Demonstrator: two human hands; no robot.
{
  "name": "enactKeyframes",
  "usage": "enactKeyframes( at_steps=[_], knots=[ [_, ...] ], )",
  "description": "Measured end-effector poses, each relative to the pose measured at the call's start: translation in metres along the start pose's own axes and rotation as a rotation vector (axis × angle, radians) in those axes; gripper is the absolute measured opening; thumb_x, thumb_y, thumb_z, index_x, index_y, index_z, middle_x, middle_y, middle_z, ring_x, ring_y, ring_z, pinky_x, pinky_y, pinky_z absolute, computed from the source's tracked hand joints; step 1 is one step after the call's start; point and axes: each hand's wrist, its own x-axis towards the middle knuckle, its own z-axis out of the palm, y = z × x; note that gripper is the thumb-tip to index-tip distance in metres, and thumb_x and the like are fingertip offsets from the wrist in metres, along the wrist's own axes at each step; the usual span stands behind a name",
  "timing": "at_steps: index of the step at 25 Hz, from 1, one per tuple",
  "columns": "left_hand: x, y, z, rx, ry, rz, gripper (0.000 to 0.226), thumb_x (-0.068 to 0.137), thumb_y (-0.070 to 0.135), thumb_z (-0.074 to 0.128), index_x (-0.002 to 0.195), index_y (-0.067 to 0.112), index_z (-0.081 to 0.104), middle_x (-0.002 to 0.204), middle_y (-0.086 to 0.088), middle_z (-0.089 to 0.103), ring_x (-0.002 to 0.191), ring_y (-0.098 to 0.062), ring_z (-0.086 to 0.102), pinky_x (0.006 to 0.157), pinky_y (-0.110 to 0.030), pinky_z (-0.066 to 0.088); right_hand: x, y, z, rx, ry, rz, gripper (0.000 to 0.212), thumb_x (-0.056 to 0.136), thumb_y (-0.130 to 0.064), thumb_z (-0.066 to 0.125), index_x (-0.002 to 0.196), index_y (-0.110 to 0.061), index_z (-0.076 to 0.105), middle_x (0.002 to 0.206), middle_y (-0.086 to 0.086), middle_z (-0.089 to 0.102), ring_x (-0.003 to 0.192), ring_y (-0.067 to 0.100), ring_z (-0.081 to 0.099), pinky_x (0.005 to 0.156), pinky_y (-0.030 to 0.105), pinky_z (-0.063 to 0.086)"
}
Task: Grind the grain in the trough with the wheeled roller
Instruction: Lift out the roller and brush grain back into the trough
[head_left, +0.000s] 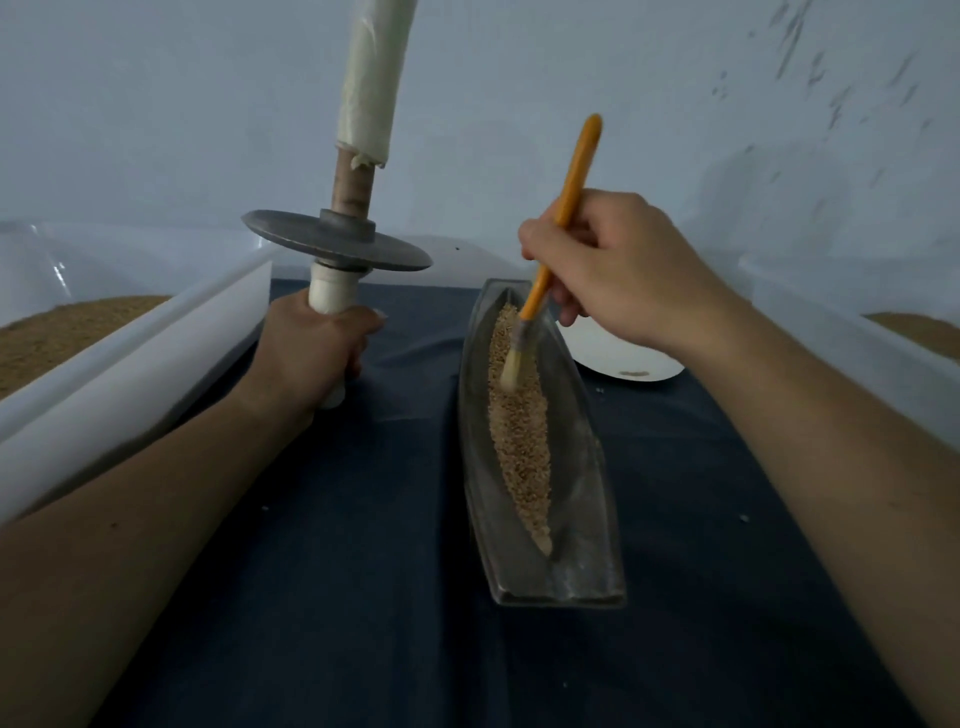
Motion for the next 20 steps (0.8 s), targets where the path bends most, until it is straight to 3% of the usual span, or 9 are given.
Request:
enactKeyframes(
  at_steps=[3, 8, 16, 20],
  knots=[
    [0.002, -0.001, 0.0, 0.002, -0.004, 0.003, 0.026, 0.069, 0.035, 0.079, 0.071, 0.017, 0.061, 0.056, -0.001, 0.057, 0.049, -0.014, 0.052, 0.046, -0.027, 0.048, -0.001, 0.002, 0.002, -0.144, 0.055, -0.073, 0.02, 0.098, -0.042, 0.058, 0.094, -0.023, 0.063, 0.073, -0.003, 0.069, 0.061, 0.007, 0.067, 0.065, 0.028, 0.057],
    [0.007, -0.006, -0.003, -0.036, 0.023, -0.013, 0.024, 0.068, 0.034, 0.08, 0.063, 0.02, 0.062, 0.056, -0.002, 0.056, 0.048, -0.015, 0.051, 0.046, -0.03, 0.047, -0.001, 0.006, 0.0, -0.161, 0.07, -0.131, 0.002, 0.095, -0.029, 0.065, 0.096, -0.028, 0.066, 0.078, -0.011, 0.067, 0.066, 0.002, 0.066, 0.071, 0.026, 0.058],
    [0.013, -0.011, -0.006, -0.03, 0.016, -0.011, 0.022, 0.069, 0.037, 0.081, 0.062, 0.022, 0.065, 0.057, -0.004, 0.056, 0.05, -0.018, 0.052, 0.048, -0.032, 0.047, 0.003, 0.014, 0.004, -0.137, 0.276, -0.13, 0.018, 0.098, -0.029, 0.055, 0.091, -0.021, 0.069, 0.071, -0.006, 0.07, 0.059, 0.009, 0.068, 0.064, 0.031, 0.059],
    [0.011, -0.01, -0.004, -0.014, -0.017, 0.009, 0.024, 0.069, 0.035, 0.081, 0.059, 0.021, 0.064, 0.056, -0.005, 0.056, 0.049, -0.017, 0.052, 0.047, -0.03, 0.046, 0.003, 0.018, 0.006, -0.176, 0.302, -0.156, 0.012, 0.094, -0.025, 0.06, 0.089, -0.021, 0.07, 0.067, -0.015, 0.067, 0.057, 0.001, 0.066, 0.06, 0.016, 0.054]
  ],
)
